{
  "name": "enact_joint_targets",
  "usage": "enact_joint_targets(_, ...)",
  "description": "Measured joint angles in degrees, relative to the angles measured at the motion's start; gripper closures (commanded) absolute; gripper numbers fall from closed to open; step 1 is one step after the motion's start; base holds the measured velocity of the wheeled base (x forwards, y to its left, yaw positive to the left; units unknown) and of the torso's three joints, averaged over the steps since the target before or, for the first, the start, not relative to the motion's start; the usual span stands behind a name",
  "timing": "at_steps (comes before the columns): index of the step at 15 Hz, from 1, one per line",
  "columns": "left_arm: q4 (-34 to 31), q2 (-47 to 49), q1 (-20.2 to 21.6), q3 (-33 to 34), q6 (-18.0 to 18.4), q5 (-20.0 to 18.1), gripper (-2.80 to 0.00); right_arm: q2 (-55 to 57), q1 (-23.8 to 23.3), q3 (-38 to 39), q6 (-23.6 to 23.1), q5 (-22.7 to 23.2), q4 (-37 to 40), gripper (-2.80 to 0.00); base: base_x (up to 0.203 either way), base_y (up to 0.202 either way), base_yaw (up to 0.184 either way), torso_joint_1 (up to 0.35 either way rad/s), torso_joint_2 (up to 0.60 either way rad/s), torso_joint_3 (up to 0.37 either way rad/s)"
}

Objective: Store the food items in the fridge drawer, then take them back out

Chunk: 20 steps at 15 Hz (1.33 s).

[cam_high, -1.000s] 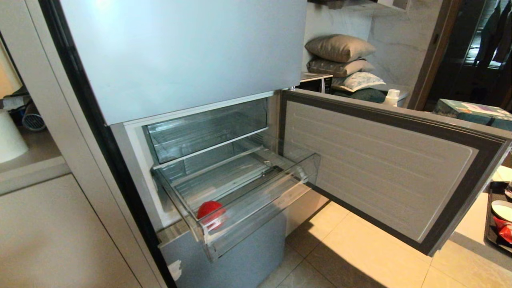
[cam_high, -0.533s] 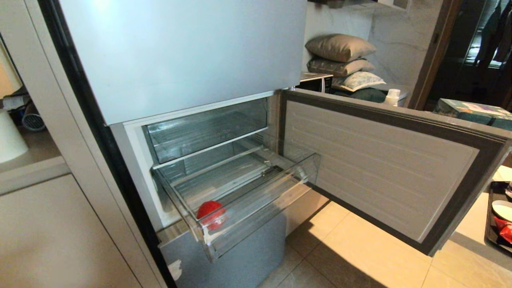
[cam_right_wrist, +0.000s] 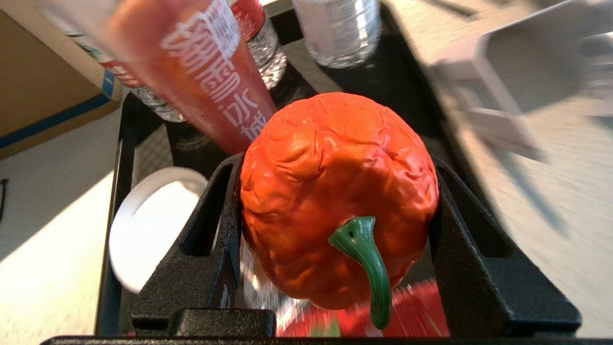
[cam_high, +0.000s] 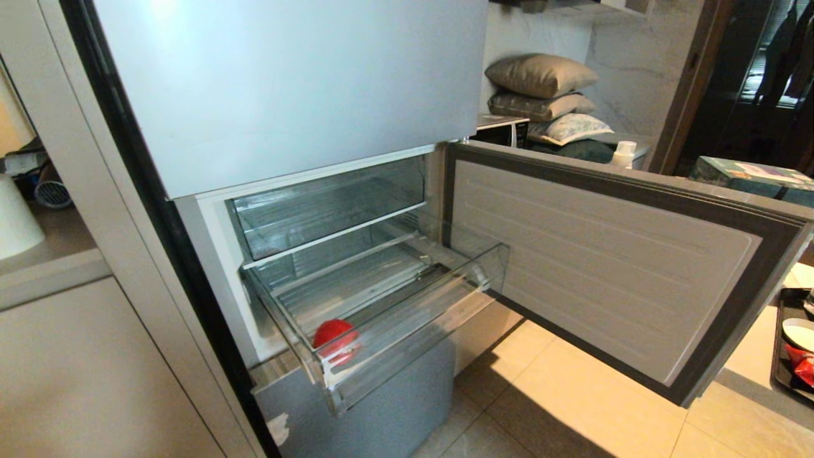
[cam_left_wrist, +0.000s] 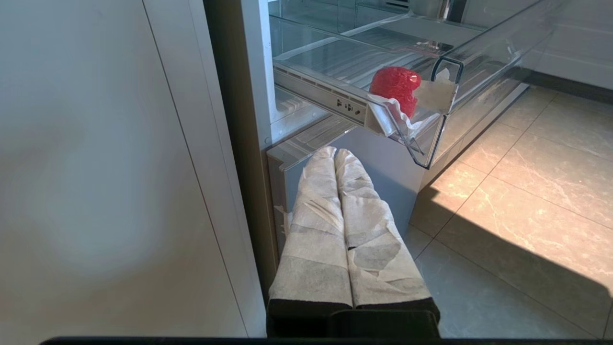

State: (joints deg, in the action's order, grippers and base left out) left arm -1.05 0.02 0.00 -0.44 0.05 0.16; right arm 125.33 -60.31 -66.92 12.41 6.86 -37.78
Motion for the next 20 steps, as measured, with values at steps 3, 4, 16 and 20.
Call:
enact_joint_targets(3, 0.0, 0.0, 0.0, 0.0, 0.0, 0.0, 0.0, 6.2, -0.3, -5.8, 1.2, 2.1, -1.1, 0.0, 0.0, 0.0, 0.0, 0.0, 0.0, 0.0)
enact_joint_targets(4, 0.0, 0.0, 0.0, 0.0, 0.0, 0.0, 0.0, 7.9, -0.4, -7.8, 1.7, 2.4, -1.6, 0.0, 0.0, 0.0, 0.0, 0.0, 0.0, 0.0)
enact_joint_targets(16, 0.0, 0.0, 0.0, 0.0, 0.0, 0.0, 0.0, 18.5, -0.4, -18.6, 3.0, 6.1, -1.9, -2.8, 0.0, 0.0, 0.0, 0.0, 0.0, 0.0)
enact_joint_targets(20, 0.0, 0.0, 0.0, 0.0, 0.0, 0.0, 0.0, 15.9, -0.7, -17.5, 3.1, 6.0, -1.7, -2.8, 0.0, 0.0, 0.0, 0.0, 0.0, 0.0)
